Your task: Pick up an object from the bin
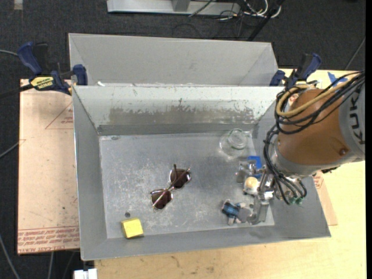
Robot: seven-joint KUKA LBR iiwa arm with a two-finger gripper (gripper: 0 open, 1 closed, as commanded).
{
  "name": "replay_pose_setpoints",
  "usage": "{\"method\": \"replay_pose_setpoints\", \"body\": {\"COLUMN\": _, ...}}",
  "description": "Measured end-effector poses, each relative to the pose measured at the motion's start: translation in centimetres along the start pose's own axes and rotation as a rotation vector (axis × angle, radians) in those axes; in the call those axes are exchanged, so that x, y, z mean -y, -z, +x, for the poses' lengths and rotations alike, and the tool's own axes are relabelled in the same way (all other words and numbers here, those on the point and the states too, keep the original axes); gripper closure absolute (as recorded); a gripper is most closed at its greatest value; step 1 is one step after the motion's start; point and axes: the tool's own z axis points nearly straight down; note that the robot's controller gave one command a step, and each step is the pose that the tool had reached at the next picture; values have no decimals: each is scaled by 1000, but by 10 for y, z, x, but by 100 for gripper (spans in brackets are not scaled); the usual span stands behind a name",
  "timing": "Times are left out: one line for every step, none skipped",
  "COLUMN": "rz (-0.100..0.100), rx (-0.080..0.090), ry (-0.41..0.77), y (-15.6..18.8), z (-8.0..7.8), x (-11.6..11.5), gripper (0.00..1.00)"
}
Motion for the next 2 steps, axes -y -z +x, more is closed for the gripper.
{"method": "replay_pose_setpoints", "body": {"rz": 1, "rx": 7, "ry": 3, "y": 4, "z": -2, "x": 0, "gripper": 0}}
{"method": "replay_pose_setpoints", "body": {"rz": 2, "rx": 14, "ry": 96, "y": -71, "z": -21, "x": 67, "gripper": 0}}
